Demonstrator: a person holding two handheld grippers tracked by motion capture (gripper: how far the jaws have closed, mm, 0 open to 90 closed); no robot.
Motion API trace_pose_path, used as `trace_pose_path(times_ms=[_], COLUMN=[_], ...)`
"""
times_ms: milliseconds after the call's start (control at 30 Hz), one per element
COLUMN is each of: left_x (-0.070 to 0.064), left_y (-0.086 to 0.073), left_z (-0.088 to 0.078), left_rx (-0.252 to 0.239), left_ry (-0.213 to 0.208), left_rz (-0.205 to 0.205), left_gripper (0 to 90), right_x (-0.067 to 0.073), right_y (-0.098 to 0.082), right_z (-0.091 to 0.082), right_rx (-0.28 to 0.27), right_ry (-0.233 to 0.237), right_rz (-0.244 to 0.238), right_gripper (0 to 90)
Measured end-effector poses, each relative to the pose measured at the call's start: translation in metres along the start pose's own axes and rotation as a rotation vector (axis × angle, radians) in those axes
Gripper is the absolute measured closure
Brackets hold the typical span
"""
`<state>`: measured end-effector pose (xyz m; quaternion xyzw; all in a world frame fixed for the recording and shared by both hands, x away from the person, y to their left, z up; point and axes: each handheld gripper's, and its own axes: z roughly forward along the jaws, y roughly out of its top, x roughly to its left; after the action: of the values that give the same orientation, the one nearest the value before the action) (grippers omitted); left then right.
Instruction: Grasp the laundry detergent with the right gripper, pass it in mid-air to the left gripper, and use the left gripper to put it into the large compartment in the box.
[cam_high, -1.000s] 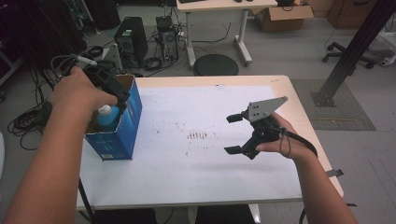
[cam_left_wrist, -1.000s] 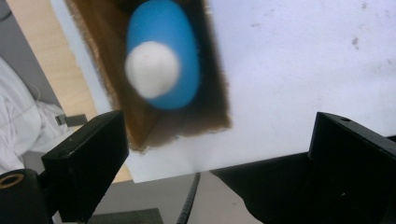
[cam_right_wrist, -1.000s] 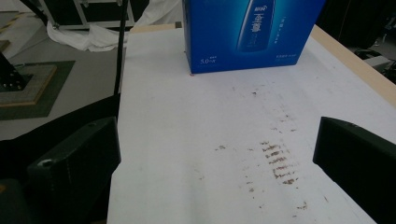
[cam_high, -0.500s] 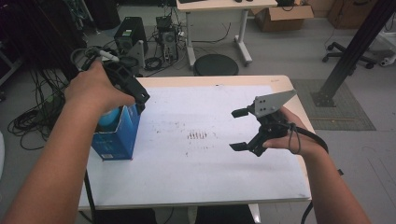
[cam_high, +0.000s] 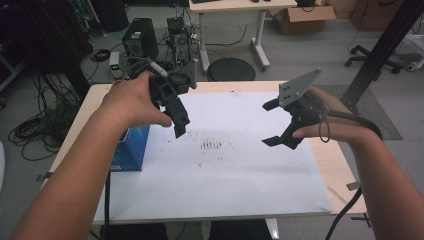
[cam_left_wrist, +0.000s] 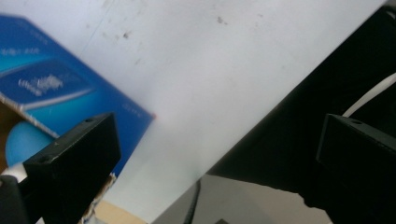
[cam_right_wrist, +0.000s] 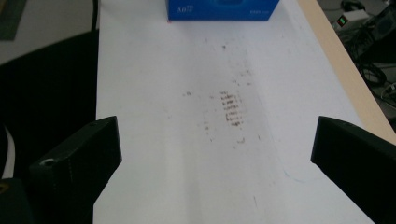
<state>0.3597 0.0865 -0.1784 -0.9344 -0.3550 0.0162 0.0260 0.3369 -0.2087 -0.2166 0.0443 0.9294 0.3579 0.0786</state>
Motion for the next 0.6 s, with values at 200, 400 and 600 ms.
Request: trace_pose_path(times_ms=[200,400,600], left_x=[-0.012,-0.024,-0.025], left_y=[0.007,0.013,0.024], left_z=[0.003,0.012,0.022], left_rx=[-0.014,0.028,0.031], left_ry=[-0.023,-0.02,-0.037], left_rz=[0.146,0.274,0.378], left_gripper=[0.2,0.2,0.2], right_x=[-0.004,-0.011,-0.021], right_y=[0.006,0.006,0.001], right_z=[-0.005,-0.001,0.013], right_rx=[0.132,0.217,0.333], right_ry=[0.016,0.036,0.072], right_rz=[-0.036,-0.047,-0.063], right_gripper=[2.4,2.7,3.4])
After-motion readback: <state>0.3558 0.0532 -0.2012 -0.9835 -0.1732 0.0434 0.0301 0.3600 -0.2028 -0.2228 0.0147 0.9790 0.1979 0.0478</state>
